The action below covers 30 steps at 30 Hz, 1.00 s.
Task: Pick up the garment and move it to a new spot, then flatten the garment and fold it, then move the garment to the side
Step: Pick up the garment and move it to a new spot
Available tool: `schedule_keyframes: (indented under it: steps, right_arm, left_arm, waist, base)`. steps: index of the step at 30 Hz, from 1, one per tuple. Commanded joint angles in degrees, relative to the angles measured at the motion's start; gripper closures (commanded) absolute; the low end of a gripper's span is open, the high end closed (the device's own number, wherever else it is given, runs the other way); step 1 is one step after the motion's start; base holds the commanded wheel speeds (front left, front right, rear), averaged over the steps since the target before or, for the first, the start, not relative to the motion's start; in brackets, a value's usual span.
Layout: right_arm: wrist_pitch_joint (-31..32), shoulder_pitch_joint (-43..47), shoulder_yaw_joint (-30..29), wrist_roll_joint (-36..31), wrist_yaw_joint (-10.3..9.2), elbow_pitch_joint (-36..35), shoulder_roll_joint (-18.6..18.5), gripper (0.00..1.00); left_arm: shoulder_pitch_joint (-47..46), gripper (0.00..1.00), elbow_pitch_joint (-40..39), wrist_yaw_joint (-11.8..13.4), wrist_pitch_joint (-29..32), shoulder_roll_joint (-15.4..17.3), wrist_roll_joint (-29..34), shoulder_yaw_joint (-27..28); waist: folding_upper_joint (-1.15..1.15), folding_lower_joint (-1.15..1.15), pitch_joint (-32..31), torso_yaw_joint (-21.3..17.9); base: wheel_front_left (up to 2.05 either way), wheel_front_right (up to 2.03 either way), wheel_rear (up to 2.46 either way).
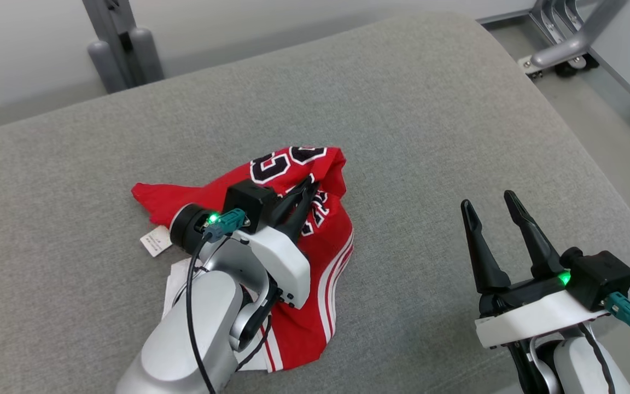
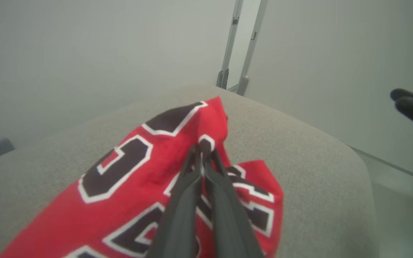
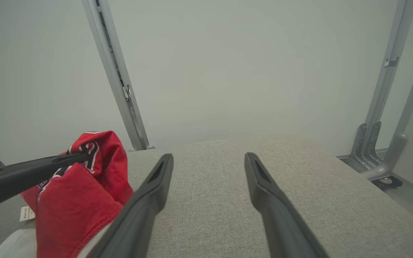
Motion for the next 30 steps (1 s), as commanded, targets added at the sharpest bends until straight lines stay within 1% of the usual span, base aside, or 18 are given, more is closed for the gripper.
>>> schedule_keyframes:
  steps: [1, 5, 7, 8, 9, 14, 19, 23, 24, 26, 30]
  right_arm:
    - [-0.65, -0.63, -0.22, 0.47, -0.01, 0.61, -0.1, 0.0]
    - [-1.3, -1.16, -0.8, 0.65, -0.01, 1.92, -0.07, 0.0]
    - [-1.4, -1.0, -1.1, 0.5, -0.01, 2.3, -0.07, 0.0]
    - [-1.46, -0.97, -1.15, 0.3, -0.01, 2.58, -0.07, 0.0]
    - [-1.46, -0.97, -1.15, 0.3, -0.01, 2.58, -0.07, 0.0]
    - [-1.45, -0.52, -1.87, 0.26, -0.01, 2.97, -0.07, 0.0]
    - [-0.9, 0.24, -2.87, -0.43, -0.02, 2.68, -0.21, 0.0]
    - [-0.29, 0.71, -3.42, -1.01, -0.02, 2.0, -0.24, 0.0]
    - [0.09, 1.23, -3.53, -1.38, -0.01, 1.68, -0.26, 0.0]
    - [0.46, 1.67, -3.51, -1.78, -0.02, 1.75, -0.33, 0.0]
    - [1.25, 2.78, -3.57, -2.54, -0.01, 1.61, -0.36, 0.0]
  left_arm:
    - [-1.48, 0.0, 3.24, -0.7, -1.13, 0.1, -0.92, -0.7]
    - [-3.08, 0.0, 8.24, -1.44, -5.73, -0.13, -2.06, -2.42]
    - [-3.05, 0.0, 8.98, -1.73, -8.24, -0.21, -2.88, -3.35]
    - [-2.87, 0.0, 8.76, -1.48, -9.49, -0.19, -3.18, -3.68]
    - [-2.87, 0.0, 8.76, -1.48, -9.49, -0.19, -3.18, -3.68]
    - [-0.39, 0.0, 6.19, 1.59, -13.93, -0.13, -3.69, -2.79]
    - [3.39, 0.0, 1.05, 5.24, -15.75, 1.88, -4.04, 0.63]
    - [7.03, 0.0, -2.95, 8.29, -16.25, 4.44, -4.27, 4.16]
    - [8.95, 0.0, -4.69, 9.65, -16.38, 5.83, -4.59, 6.11]
    - [10.9, 0.0, -5.92, 10.79, -16.4, 7.4, -4.82, 7.88]
    - [14.26, 0.0, -8.32, 12.27, -16.54, 10.69, -4.16, 10.21]
  waist:
    - [0.0, 0.0, 1.3, -0.81]
    - [0.0, 0.0, 1.43, 0.09]
    - [0.0, 0.0, 1.07, 1.07]
    - [0.0, 0.0, 0.74, 1.58]
    - [0.0, 0.0, 0.74, 1.58]
    - [0.0, 0.0, -0.9, 4.82]
    - [0.0, 0.0, -2.76, 8.55]
    - [0.0, 0.0, -4.03, 11.27]
    - [0.0, 0.0, -4.69, 12.44]
    - [0.0, 0.0, -5.65, 13.51]
    - [0.0, 0.0, -7.39, 15.2]
  base:
    - [0.0, 0.0, 0.0]
    - [0.0, 0.0, 0.0]
    - [0.0, 0.0, 0.0]
    - [0.0, 0.0, 0.0]
    - [0.0, 0.0, 0.0]
    - [0.0, 0.0, 0.0]
    - [0.0, 0.0, 0.0]
    - [0.0, 0.0, 0.0]
    - [0.0, 0.0, 0.0]
    - [0.0, 0.0, 0.0]
    - [0.0, 0.0, 0.0]
